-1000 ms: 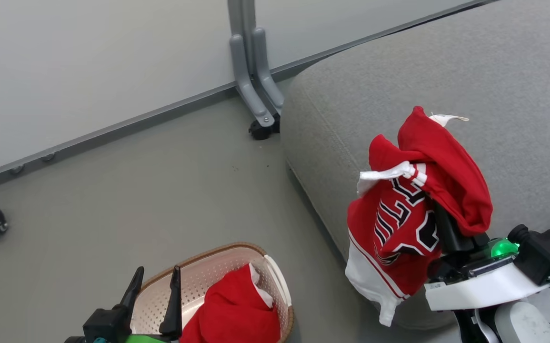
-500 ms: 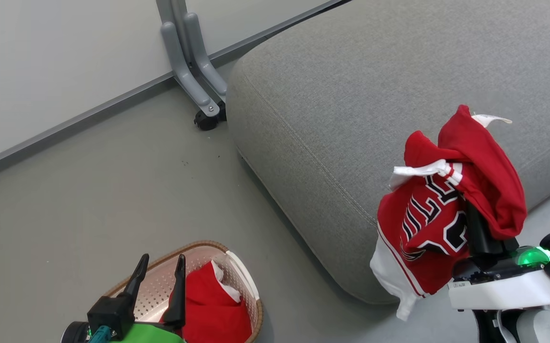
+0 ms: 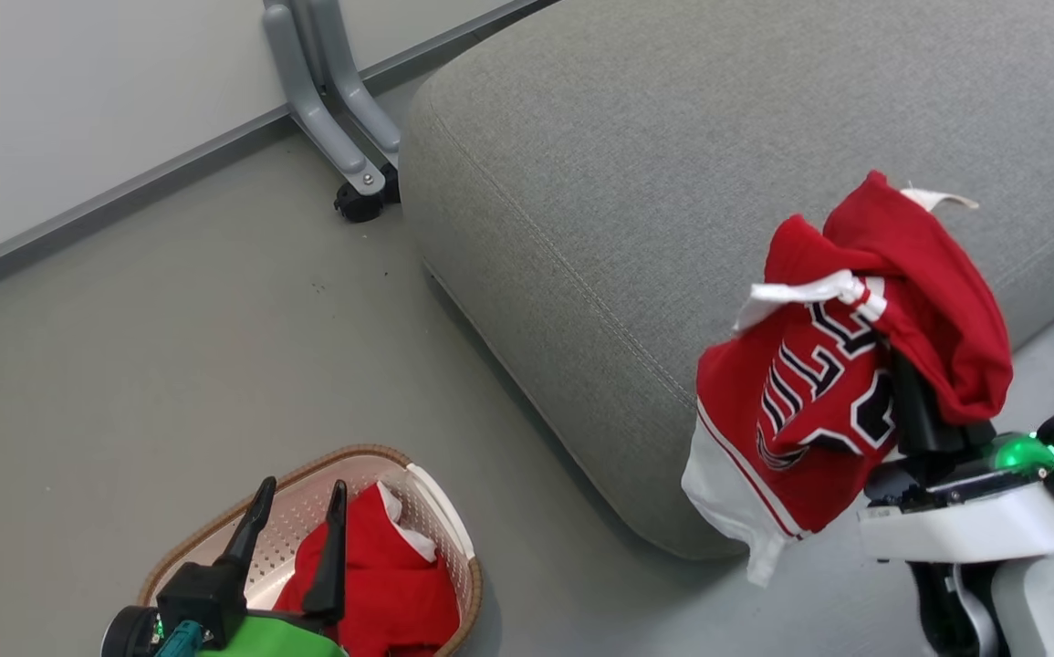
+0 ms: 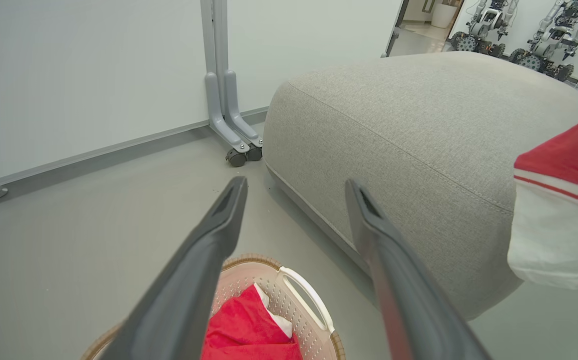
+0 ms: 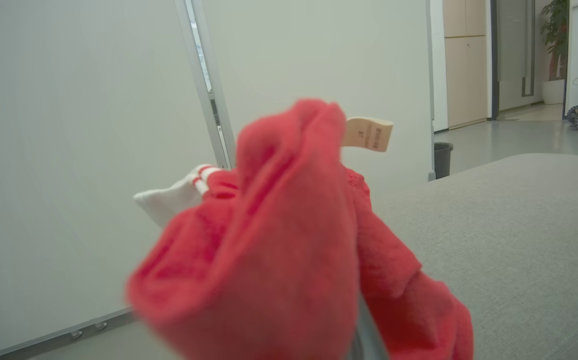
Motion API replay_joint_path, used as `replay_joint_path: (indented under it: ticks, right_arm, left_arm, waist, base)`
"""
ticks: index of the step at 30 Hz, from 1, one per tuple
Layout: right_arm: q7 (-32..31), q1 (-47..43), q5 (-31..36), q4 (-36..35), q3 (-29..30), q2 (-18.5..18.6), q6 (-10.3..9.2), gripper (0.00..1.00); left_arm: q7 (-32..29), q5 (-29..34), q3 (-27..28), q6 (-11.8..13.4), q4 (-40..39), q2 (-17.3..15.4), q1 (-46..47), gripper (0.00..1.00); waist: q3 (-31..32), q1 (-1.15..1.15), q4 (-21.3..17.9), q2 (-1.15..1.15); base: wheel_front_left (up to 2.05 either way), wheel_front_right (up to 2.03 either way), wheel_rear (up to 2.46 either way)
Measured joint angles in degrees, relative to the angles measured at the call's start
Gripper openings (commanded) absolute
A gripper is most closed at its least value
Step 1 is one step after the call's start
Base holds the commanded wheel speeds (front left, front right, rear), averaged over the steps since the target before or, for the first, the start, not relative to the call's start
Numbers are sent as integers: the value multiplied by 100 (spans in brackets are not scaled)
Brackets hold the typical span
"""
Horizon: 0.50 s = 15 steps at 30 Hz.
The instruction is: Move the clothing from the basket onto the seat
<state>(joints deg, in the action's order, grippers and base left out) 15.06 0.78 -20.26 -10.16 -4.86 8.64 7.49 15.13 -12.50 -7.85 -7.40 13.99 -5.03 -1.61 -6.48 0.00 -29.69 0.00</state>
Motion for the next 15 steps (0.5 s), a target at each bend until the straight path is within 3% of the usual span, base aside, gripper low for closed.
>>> replay_joint_path:
  ticks: [6, 15]
  right_arm:
    - [0, 766, 12, 94, 256, 132, 0, 0]
    - [0, 2319, 143, 575, 435, 700, 0, 0]
  left_arm:
    - [0, 76, -266, 0, -97, -359, 166, 100]
    - [1, 96, -528, 0, -483, -861, 628, 100]
  waist:
    - [-285, 0, 21, 0]
    - [-1042, 0, 322, 0]
  base:
    - [0, 0, 0]
    - [0, 0, 0]
